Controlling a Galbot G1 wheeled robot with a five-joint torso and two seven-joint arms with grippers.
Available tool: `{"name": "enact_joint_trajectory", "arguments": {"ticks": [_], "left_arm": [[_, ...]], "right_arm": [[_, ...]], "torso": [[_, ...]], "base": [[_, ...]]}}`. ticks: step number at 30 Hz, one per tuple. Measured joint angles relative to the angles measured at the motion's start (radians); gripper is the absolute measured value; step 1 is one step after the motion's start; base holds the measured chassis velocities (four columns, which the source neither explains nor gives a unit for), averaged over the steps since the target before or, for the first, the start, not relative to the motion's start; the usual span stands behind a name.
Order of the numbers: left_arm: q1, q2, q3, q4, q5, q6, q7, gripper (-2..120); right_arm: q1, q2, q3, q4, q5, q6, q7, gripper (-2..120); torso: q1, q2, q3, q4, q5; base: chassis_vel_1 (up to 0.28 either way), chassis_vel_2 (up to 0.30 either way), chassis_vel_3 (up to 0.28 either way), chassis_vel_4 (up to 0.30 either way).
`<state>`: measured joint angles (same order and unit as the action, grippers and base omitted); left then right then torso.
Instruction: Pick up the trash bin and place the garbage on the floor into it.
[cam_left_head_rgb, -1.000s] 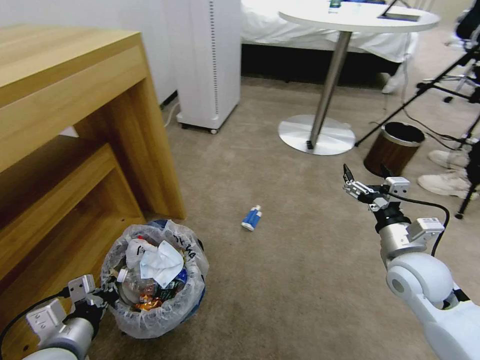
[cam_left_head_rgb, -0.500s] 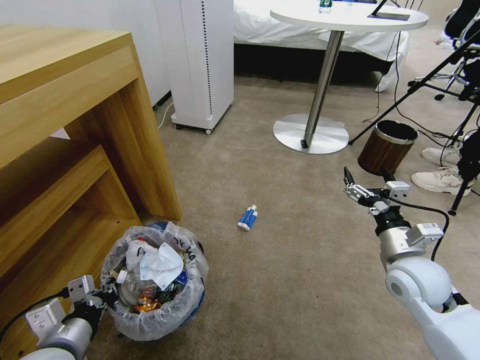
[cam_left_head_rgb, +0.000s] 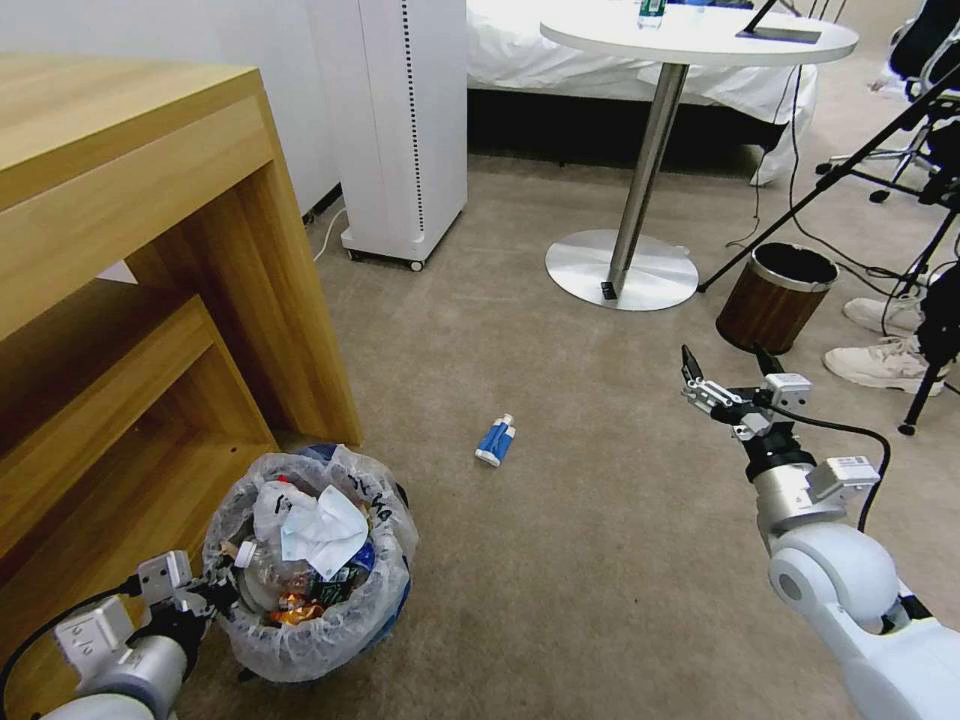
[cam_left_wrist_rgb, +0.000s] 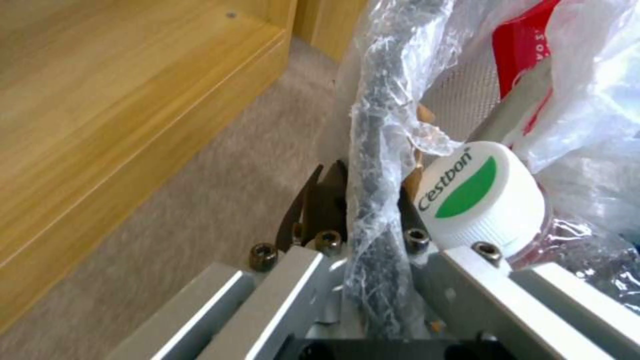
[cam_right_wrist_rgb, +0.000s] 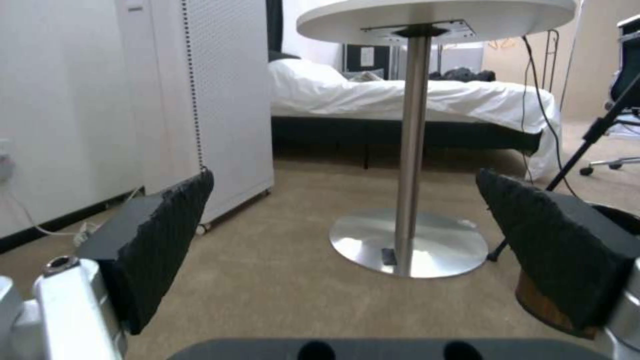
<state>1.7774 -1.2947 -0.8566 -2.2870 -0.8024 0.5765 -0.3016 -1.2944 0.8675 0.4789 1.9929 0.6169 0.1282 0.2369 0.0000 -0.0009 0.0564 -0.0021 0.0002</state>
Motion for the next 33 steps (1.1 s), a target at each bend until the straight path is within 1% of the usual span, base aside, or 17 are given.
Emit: {"name": "enact_joint_trajectory", "arguments": {"ticks": [7,21,33], "left_arm": [[-0.008,0.0,0.001,0.008,-0.001,0.0,0.0,1],[-0.021,-0.004,0.0,0.026,-0.002,0.0,0.0,1],[-0.034,-0.006,0.002,0.04,-0.003,0.0,-0.001,1]], "right_arm": [[0.01,0.0,-0.008,-0.011,-0.005,0.001,-0.004,100],[0.042,0.003,-0.046,-0.044,-0.022,0.02,-0.01,100],[0.067,0.003,-0.075,-0.062,-0.016,0.027,-0.021,100]], "torso": [[0.0,0.0,0.0,0.0001,-0.0003],[0.0,0.0,0.0,0.0,-0.0002],[0.0,0.0,0.0,0.0001,-0.0002]], "base": [[-0.179,0.156,0.169,-0.156],[-0.136,0.127,0.139,-0.133],[-0.066,0.075,0.073,-0.069]]}}
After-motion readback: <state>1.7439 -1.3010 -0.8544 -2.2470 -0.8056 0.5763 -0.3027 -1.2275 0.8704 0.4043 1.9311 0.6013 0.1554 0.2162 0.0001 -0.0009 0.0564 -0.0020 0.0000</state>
